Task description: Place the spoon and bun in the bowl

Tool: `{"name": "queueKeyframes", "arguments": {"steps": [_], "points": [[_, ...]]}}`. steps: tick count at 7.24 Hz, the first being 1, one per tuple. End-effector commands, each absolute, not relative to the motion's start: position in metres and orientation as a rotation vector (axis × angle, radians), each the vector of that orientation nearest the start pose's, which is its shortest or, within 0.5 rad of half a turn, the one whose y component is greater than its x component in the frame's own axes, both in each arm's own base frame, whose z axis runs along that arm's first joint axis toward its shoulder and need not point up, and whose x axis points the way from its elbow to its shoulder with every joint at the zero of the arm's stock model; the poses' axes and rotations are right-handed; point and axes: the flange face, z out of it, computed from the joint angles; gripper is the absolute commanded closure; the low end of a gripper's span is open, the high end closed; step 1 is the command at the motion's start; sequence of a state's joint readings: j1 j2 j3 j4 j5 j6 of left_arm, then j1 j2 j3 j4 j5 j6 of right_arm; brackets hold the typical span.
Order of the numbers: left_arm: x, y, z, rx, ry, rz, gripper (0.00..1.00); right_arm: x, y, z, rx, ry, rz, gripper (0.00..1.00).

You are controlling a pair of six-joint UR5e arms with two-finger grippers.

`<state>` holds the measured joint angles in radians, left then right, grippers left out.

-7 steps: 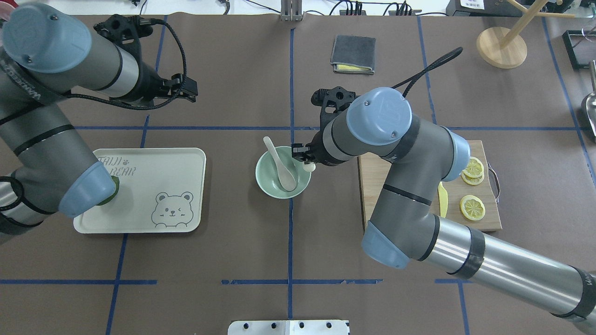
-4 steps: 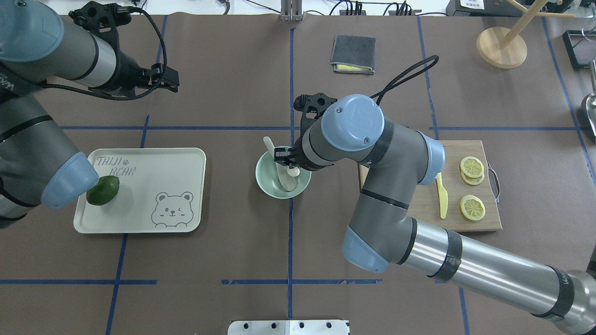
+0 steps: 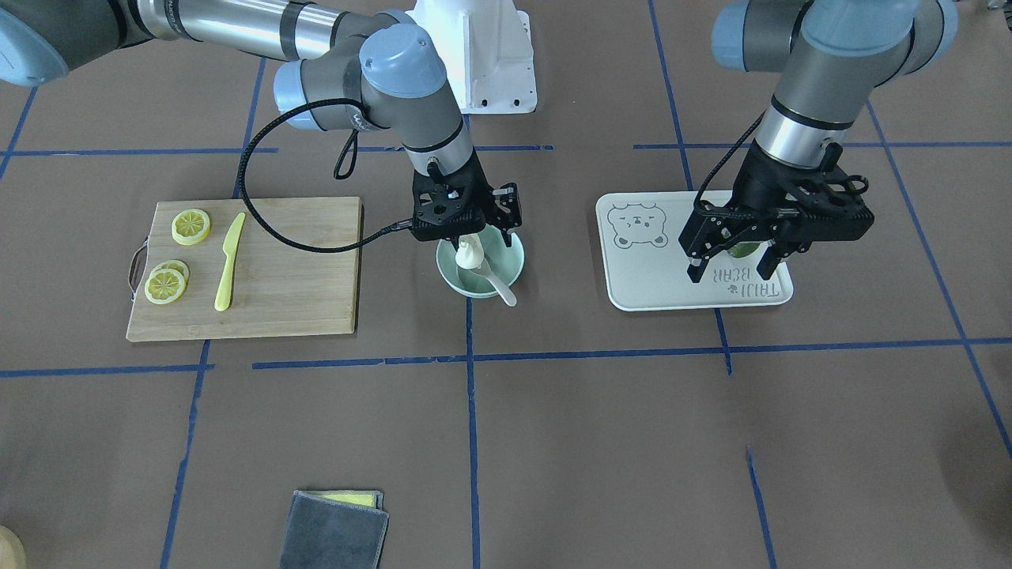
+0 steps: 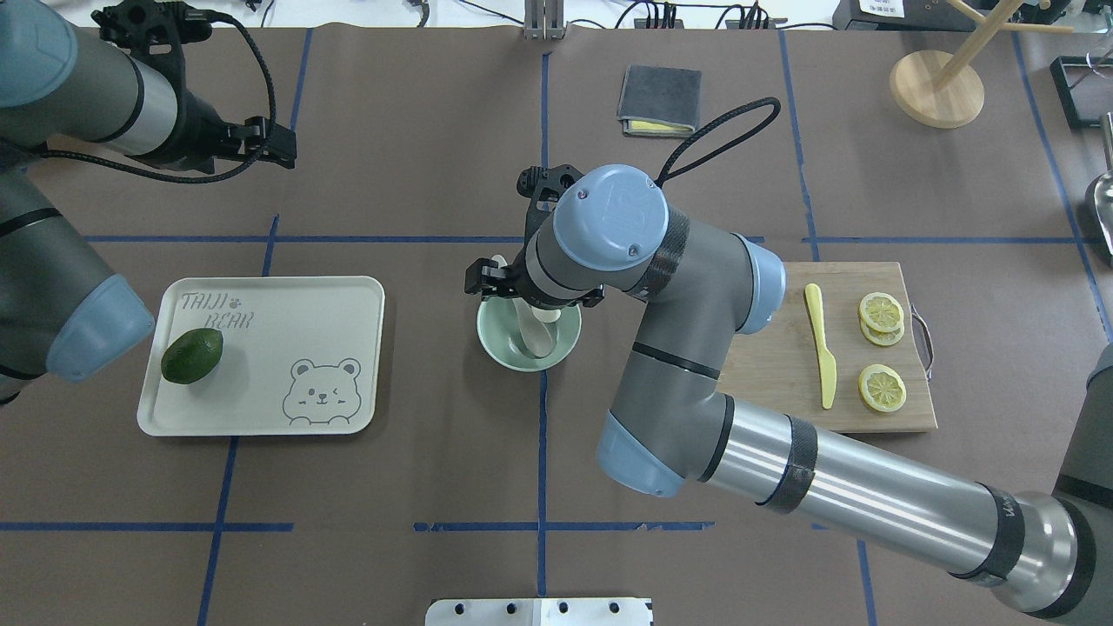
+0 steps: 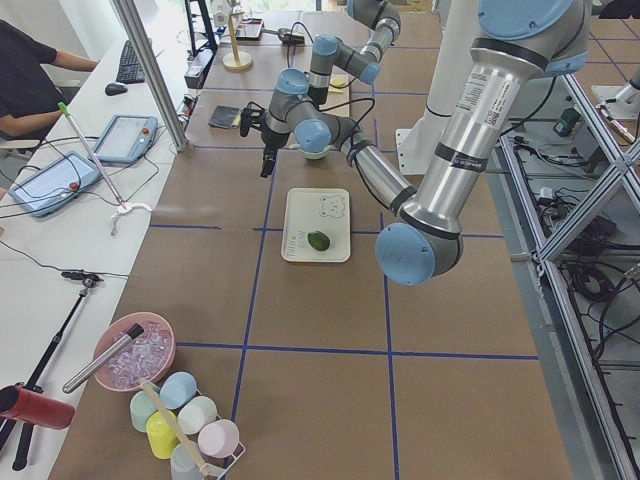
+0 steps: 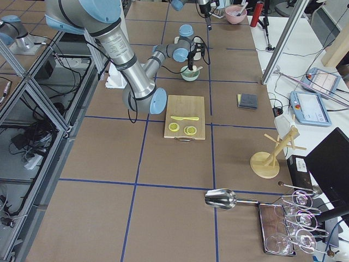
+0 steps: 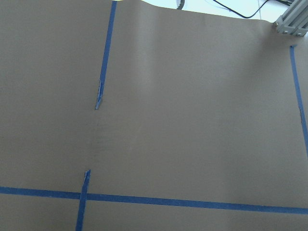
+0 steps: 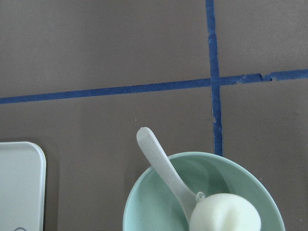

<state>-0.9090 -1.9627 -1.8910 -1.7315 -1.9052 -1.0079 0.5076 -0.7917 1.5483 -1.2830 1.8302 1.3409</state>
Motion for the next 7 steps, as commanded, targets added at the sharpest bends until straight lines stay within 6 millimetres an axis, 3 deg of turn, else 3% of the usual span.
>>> {"name": "queueKeyframes", "arguments": {"steps": [1,4,6,7], "points": [[0.261,-0.542,0.292,0.383,0.818,-0.152,0.0,-0.574,-0.443,0.156,0.155,-1.058,0.119,0.0],[0.245,-0.545,0.314,0.394,0.772,-0.113,0.0,-0.574,-0.442,0.155,0.155,-1.058,0.118,0.0],[0.208,-0.559,0.335,0.411,0.712,-0.057,0.0,-0.572,-0.442,0.153,0.158,-1.062,0.115,0.0],[0.175,-0.565,0.357,0.388,0.713,-0.016,0.0,-0.572,-0.442,0.153,0.157,-1.06,0.116,0.0]]}}
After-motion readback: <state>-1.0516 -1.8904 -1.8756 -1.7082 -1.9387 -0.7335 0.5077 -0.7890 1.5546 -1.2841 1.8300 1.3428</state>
